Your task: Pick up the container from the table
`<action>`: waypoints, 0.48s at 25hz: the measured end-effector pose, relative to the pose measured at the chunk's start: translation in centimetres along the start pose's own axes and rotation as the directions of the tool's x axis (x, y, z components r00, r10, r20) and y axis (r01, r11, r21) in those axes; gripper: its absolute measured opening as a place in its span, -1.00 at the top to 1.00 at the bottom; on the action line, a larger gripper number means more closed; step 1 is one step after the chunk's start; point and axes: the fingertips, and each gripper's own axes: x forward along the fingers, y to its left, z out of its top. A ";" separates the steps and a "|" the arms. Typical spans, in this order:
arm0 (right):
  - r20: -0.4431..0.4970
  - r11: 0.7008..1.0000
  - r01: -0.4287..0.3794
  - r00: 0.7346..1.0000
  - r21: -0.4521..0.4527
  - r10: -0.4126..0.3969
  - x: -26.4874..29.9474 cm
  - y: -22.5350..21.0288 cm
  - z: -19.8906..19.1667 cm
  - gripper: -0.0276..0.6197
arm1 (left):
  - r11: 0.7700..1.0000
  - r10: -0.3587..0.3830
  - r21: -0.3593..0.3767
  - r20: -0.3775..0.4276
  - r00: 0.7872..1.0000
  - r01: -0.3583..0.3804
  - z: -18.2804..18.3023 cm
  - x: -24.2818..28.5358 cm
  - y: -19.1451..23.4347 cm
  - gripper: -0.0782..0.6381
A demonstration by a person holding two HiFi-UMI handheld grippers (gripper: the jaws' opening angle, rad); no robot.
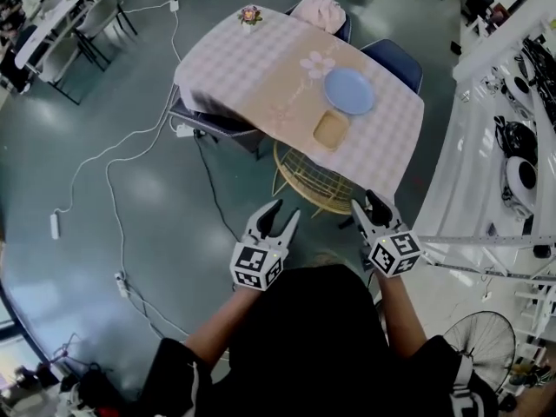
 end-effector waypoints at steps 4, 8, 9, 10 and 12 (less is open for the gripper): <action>0.004 1.000 0.009 1.000 0.010 -0.009 2.2 -0.1 1.4 0.42 | 1.000 -0.009 -0.010 -0.029 1.000 0.009 0.5 3.2 2.6 0.33; -0.002 1.000 0.007 1.000 0.023 -0.007 4.4 -1.2 2.4 0.42 | 0.999 -0.027 -0.043 -0.057 0.998 0.025 0.7 7.6 4.6 0.33; -0.008 1.000 0.005 1.000 0.023 -0.005 5.0 -1.5 2.4 0.42 | 0.997 -0.036 -0.064 -0.066 0.997 0.032 0.4 8.7 4.9 0.33; -0.012 1.000 0.003 1.000 0.023 -0.003 5.6 -2.0 2.4 0.42 | 0.996 -0.045 -0.086 -0.077 0.996 0.038 0.0 9.8 5.2 0.33; -0.007 1.000 0.002 1.000 0.027 -0.001 6.8 -3.3 2.5 0.42 | 0.994 -0.056 -0.102 -0.111 0.992 0.045 -1.2 12.1 5.6 0.33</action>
